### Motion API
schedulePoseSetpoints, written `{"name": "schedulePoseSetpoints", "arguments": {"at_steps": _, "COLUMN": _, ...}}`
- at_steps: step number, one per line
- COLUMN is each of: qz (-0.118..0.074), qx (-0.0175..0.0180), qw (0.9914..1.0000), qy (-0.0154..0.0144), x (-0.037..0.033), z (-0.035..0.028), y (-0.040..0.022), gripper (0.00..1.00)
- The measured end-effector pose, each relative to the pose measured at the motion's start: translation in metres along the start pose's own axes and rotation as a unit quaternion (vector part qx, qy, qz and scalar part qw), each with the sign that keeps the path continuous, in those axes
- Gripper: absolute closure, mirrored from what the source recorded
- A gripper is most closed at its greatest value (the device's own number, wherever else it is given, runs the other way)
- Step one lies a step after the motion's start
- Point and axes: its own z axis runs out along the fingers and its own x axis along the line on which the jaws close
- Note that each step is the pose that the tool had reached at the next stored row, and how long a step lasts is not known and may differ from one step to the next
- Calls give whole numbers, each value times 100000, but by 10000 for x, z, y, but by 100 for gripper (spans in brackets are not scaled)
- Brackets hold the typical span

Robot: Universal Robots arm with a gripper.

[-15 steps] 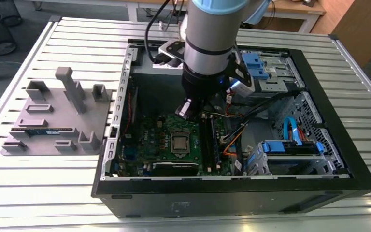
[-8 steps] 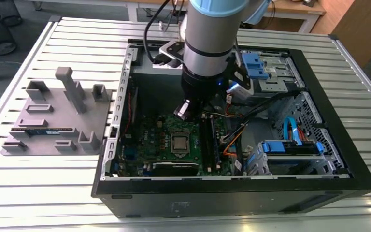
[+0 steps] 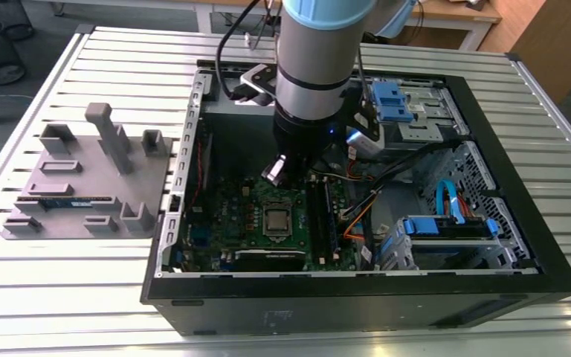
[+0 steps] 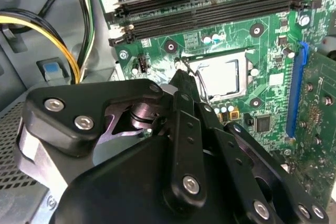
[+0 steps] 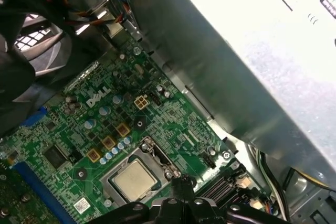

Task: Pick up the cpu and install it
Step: 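Install the first cpu locking lever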

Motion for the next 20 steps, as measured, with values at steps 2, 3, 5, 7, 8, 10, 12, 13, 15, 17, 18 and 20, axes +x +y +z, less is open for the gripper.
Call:
{"name": "schedulePoseSetpoints", "arguments": {"at_steps": 2, "qz": 390, "qx": 87, "qw": 99999, "qy": 87, "x": 3, "z": 9, "y": -3, "gripper": 89}}
{"name": "schedulePoseSetpoints", "arguments": {"at_steps": 3, "qz": 601, "qx": 163, "qw": 99998, "qy": 171, "x": 3, "z": 14, "y": -3, "gripper": 89}}
{"name": "schedulePoseSetpoints", "arguments": {"at_steps": 5, "qz": 1176, "qx": 468, "qw": 99991, "qy": 505, "x": 4, "z": 23, "y": -3, "gripper": 89}}
{"name": "schedulePoseSetpoints", "arguments": {"at_steps": 7, "qz": 1742, "qx": 813, "qw": 99978, "qy": 888, "x": 4, "z": 31, "y": -3, "gripper": 89}}
{"name": "schedulePoseSetpoints", "arguments": {"at_steps": 8, "qz": 1940, "qx": 1006, "qw": 99970, "qy": 1104, "x": 4, "z": 33, "y": -3, "gripper": 89}}
{"name": "schedulePoseSetpoints", "arguments": {"at_steps": 10, "qz": 1990, "qx": 1070, "qw": 99968, "qy": 1177, "x": 4, "z": 33, "y": -4, "gripper": 89}}
{"name": "schedulePoseSetpoints", "arguments": {"at_steps": 12, "qz": 1998, "qx": 1071, "qw": 99967, "qy": 1173, "x": 4, "z": 34, "y": -4, "gripper": 89}}
{"name": "schedulePoseSetpoints", "arguments": {"at_steps": 13, "qz": 2001, "qx": 1070, "qw": 99967, "qy": 1169, "x": 4, "z": 34, "y": -3, "gripper": 89}}
{"name": "schedulePoseSetpoints", "arguments": {"at_steps": 15, "qz": 2165, "qx": 1107, "qw": 99963, "qy": 1198, "x": 3, "z": 38, "y": -3, "gripper": 89}}
{"name": "schedulePoseSetpoints", "arguments": {"at_steps": 17, "qz": 2673, "qx": 1332, "qw": 99945, "qy": 1459, "x": 4, "z": 42, "y": -4, "gripper": 89}}
{"name": "schedulePoseSetpoints", "arguments": {"at_steps": 18, "qz": 2947, "qx": 1451, "qw": 99933, "qy": 1591, "x": 4, "z": 45, "y": -4, "gripper": 89}}
{"name": "schedulePoseSetpoints", "arguments": {"at_steps": 20, "qz": 3510, "qx": 1664, "qw": 99908, "qy": 1832, "x": 5, "z": 51, "y": -4, "gripper": 89}}
